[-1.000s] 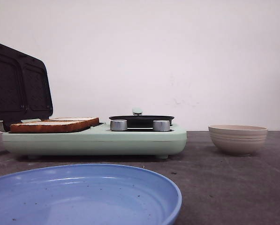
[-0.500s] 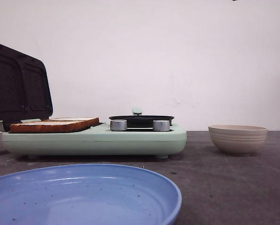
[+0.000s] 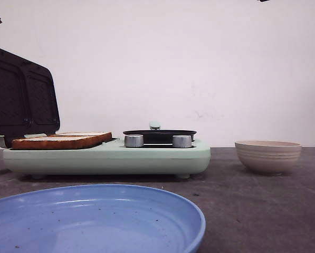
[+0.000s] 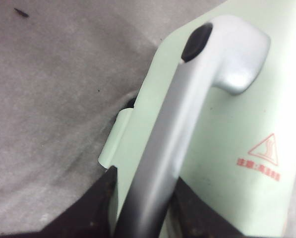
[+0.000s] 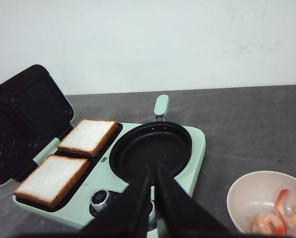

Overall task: Make breakfast with bread and shrimp
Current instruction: 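Reach the left gripper to the sandwich maker lid handle, then push the lid down with the left gripper to close it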

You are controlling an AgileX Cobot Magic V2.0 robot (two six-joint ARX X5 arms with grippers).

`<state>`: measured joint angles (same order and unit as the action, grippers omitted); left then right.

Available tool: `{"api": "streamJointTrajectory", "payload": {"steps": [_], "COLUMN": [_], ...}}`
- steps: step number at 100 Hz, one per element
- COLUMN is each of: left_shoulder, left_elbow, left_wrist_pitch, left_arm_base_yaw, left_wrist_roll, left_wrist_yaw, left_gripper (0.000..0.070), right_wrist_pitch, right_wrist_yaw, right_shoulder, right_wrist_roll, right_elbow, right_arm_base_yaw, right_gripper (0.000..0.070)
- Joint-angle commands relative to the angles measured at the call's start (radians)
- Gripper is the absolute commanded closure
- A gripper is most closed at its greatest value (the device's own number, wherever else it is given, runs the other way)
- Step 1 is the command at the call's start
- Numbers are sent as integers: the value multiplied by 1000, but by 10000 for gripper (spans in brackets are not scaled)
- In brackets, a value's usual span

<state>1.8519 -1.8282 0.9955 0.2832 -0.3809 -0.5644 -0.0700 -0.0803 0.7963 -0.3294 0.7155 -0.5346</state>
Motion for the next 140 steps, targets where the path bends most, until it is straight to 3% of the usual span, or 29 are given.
{"api": "streamJointTrajectory", "payload": {"steps": [1, 60, 106, 140], "left_shoulder": [27, 27, 43, 134], "left_elbow": [-16, -16, -16, -16], "left_wrist_pitch": [-18, -122, -177, -171], "left_arm_base_yaw": [-30, -238, -444, -532], "left_wrist_roll": [2, 2, 92, 109], "left_wrist_yaw": [3, 28, 260, 298], "left_gripper": [700, 700, 700, 700], "right_wrist_pitch": [10, 11, 11, 10], "right_wrist_yaw": [0, 2, 31, 45], "right_shoulder": [8, 8, 7, 6], "right_wrist_roll": [-4, -9, -50, -83], "right_elbow": [10, 10, 10, 10], "right_arm_base_yaw": [-5, -5, -5, -6], "right_gripper": [696, 696, 696, 696]}}
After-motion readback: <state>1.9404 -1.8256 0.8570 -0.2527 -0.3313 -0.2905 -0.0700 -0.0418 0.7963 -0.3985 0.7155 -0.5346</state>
